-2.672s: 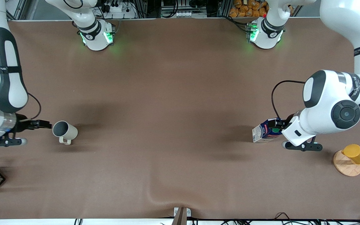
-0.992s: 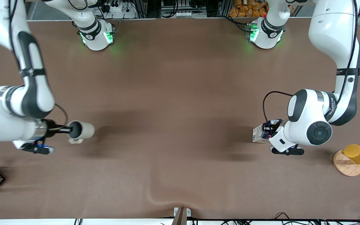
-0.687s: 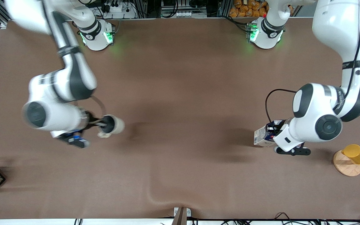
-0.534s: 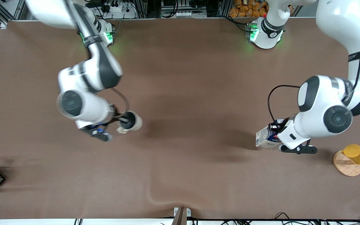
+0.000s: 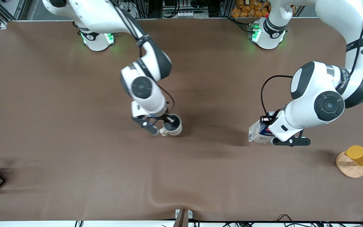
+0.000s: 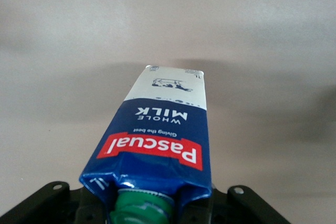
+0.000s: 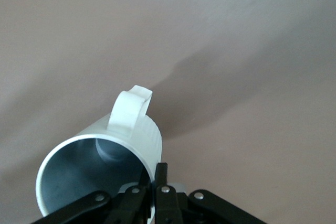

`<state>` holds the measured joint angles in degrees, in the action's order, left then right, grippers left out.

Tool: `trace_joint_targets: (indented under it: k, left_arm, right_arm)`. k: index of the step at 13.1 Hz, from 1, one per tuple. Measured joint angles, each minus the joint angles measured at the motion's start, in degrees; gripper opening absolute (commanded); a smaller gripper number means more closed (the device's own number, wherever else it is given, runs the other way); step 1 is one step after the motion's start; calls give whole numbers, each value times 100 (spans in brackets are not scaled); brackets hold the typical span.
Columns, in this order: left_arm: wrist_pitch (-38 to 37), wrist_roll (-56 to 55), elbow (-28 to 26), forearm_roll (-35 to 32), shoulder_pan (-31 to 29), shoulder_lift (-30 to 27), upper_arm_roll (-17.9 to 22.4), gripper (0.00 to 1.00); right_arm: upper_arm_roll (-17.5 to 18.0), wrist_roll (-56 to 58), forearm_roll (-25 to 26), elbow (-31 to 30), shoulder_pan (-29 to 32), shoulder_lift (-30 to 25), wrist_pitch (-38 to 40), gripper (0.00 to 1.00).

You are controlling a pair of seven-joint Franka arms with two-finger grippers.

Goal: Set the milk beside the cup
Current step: 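Carry the mug to mid-table with the right gripper while the left gripper lifts the milk, then set down the mug and withdraw the right gripper while the left gripper brings the milk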

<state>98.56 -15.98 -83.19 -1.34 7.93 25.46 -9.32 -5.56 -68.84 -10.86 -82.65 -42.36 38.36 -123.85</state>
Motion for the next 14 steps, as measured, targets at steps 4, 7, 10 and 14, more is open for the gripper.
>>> trace_joint_targets:
  k: [4, 7, 10, 14]
  left_arm:
    - [0, -29, -10, 0, -2, 0, -30, 0]
    - [-12, -29, -20, 0, 8, 0, -33, 0]
    - [-177, -29, -33, 0, 90, 3, -42, 0]
    - [-451, -412, -44, 1, 546, 13, -83, 0]
  right_arm:
    - [-8, -319, 0, 144, -178, 452, -263, 89]
    - [-47, -332, 0, 206, -177, 477, -292, 100]
    - [-120, -334, -1, 492, -118, 444, 105, 100]
    - [-212, 427, 3, 1201, 535, 153, 1711, 100]
